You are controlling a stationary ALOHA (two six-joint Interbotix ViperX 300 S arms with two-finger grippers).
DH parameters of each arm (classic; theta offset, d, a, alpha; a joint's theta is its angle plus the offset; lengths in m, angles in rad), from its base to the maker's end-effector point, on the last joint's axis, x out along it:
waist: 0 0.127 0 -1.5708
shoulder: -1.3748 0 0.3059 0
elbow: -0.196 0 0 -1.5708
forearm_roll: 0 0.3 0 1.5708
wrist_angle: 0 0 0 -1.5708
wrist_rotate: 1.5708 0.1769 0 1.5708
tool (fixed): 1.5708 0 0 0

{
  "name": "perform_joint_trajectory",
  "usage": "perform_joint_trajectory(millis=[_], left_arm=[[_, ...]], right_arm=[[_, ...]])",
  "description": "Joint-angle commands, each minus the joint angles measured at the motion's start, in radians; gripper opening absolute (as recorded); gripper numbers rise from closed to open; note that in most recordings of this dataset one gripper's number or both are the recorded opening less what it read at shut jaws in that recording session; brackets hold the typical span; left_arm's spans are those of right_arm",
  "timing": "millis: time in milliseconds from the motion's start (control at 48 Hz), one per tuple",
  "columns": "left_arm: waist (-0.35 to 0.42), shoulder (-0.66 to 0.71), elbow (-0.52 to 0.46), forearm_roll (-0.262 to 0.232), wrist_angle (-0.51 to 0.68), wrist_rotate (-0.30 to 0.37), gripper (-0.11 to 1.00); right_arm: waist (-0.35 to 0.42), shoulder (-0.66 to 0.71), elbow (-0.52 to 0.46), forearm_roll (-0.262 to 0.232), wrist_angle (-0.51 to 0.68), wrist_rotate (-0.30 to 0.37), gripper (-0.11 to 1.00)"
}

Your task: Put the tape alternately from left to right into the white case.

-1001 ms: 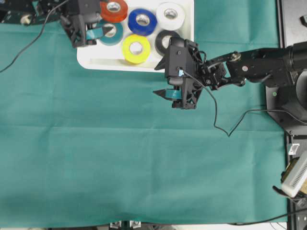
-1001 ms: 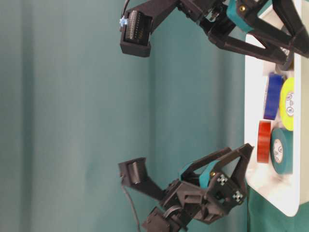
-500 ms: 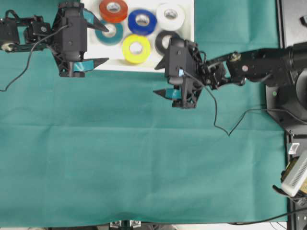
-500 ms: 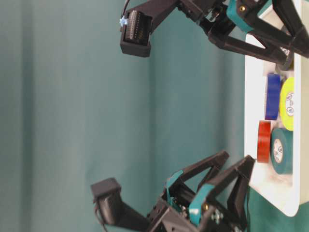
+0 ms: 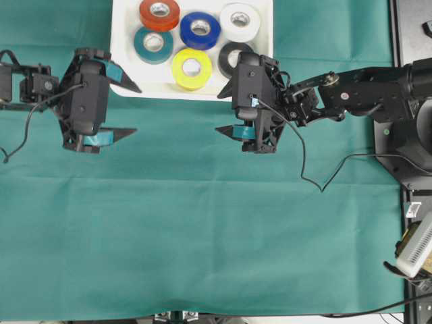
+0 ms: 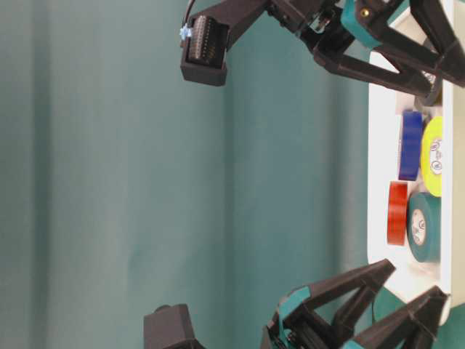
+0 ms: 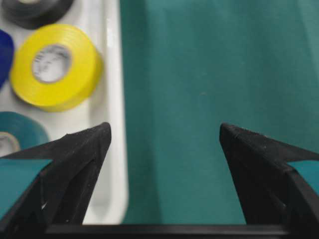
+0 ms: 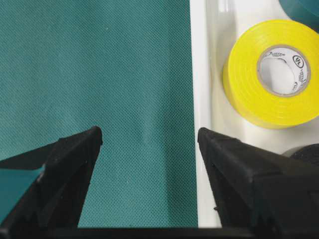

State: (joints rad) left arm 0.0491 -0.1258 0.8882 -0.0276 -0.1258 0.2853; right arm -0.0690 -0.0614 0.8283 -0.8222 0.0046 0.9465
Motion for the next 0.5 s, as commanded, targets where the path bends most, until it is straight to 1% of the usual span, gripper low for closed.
perform_joint_trajectory(millis=[0,146,480], left_arm=[[-0.011,-0.02,-0.008,-0.002,-0.009,-0.031,0.63],[-0.012,-0.02,-0.008,-0.002,-0.009,-0.069,0.63],[-0.012,-0.049,0.002,-0.002,-0.009,-0.072,0.63]], right_arm=[[0.002,-0.06,-0.012,-0.002,-0.006,0.0,0.85],[0.002,-0.06,-0.014,-0.002,-0.006,0.0,0.85],[0.002,-0.06,-0.009,-0.002,-0.008,0.0,0.85]])
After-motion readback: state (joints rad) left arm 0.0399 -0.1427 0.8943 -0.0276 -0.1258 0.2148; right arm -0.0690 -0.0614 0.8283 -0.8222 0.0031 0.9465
